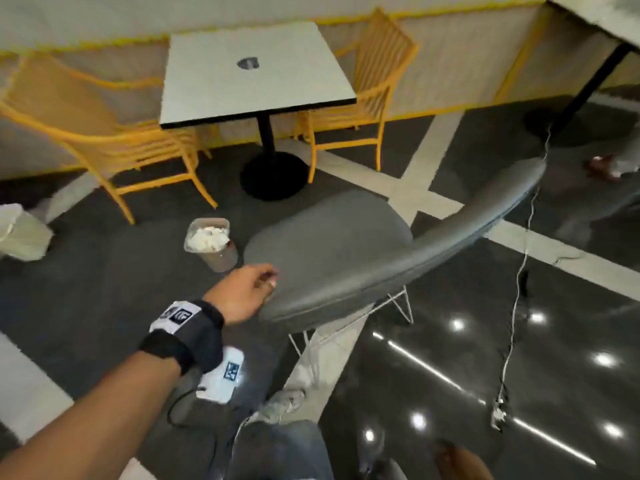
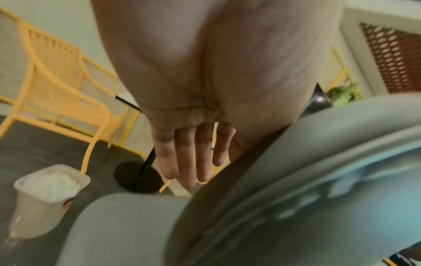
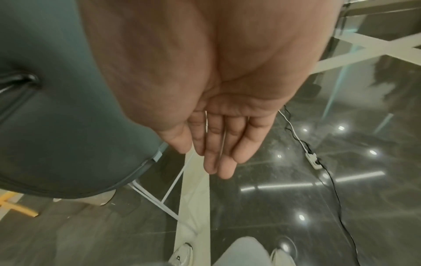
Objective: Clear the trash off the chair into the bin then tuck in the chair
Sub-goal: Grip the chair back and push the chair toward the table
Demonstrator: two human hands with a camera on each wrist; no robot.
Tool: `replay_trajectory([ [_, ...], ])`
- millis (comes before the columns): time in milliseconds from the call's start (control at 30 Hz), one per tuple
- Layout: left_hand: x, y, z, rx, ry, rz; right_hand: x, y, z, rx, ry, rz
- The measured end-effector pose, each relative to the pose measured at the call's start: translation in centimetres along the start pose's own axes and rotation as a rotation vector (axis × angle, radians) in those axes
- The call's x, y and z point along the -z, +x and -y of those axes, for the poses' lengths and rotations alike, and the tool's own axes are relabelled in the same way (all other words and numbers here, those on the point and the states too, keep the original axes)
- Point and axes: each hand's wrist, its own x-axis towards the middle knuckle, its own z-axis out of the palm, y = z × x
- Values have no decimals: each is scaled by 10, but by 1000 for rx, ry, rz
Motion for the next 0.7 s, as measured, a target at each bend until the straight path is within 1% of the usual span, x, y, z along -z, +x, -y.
replay_trajectory([
  [33, 5, -12, -18, -7, -14, -43, 2, 6, -25, 244, -167, 55],
  [67, 7, -26, -36, 2, -35, -96, 7, 13, -39, 442, -273, 31],
  [100, 6, -39, -53, -9, -69, -151, 18, 13, -48, 519, -224, 73],
  [133, 4, -52, -73, -5, -89, -199, 37, 9, -56, 578, -93, 130],
  [167, -2, -64, -92, -5, -94, -234, 56, 3, -53, 623, 37, 98],
  [233, -24, -75, -128, 9, 16, -285, 100, -14, -33, 698, 87, 57],
  [267, -38, -73, -142, 17, 113, -320, 122, -25, -22, 769, 109, 53],
  [300, -50, -71, -154, 35, 210, -358, 142, -32, -12, 793, 118, 36],
  [333, -60, -66, -164, 75, 291, -392, 158, -36, -4, 860, 125, -2],
  [433, -73, -50, -190, 156, 397, -454, 205, -53, 22, 1027, 172, -94],
  [500, -75, -41, -201, 185, 425, -463, 230, -68, 42, 1125, 247, -111],
  [533, -75, -36, -205, 198, 431, -472, 244, -75, 52, 1208, 277, -135],
  [600, -73, -29, -212, 232, 418, -477, 269, -86, 71, 1373, 314, -230],
  [667, -74, -21, -215, 269, 377, -487, 293, -88, 92, 1472, 242, -325],
  [700, -74, -18, -216, 287, 361, -489, 306, -88, 102, 1482, 176, -376],
])
